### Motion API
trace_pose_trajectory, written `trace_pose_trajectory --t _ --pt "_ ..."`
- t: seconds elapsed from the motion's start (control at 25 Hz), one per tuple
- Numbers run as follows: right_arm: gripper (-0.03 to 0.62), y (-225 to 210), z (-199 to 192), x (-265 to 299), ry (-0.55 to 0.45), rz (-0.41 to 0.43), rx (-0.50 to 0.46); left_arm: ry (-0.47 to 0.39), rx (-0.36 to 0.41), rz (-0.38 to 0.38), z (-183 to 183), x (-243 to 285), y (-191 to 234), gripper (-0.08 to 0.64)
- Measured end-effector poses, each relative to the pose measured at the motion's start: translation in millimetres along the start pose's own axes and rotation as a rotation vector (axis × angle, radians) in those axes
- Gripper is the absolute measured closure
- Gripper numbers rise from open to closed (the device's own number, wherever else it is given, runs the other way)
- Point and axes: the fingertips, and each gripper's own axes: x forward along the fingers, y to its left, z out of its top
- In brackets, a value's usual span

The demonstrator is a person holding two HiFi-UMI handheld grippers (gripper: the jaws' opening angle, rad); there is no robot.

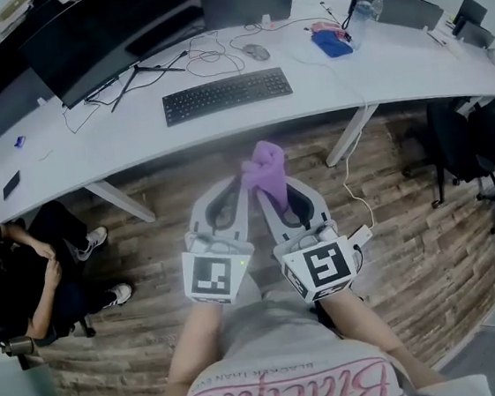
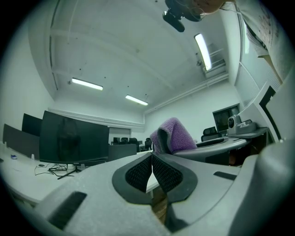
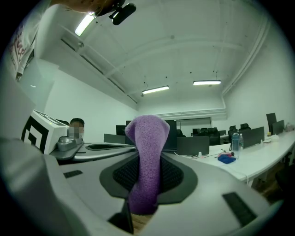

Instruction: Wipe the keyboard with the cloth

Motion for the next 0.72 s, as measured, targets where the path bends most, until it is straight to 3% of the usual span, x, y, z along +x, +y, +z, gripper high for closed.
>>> trace_pose_trajectory --t 0.44,0.72 --pt "0.502 -16.9 9.2 127.4 -0.003 0.022 0.001 -0.006 0.028 0.009 -7.2 76.8 109.3 0.552" --pt "0.502 -23.6 10.8 203.2 0.006 0.017 -0.002 -0.002 -0.001 0.012 -14.0 116.7 176.7 0.552"
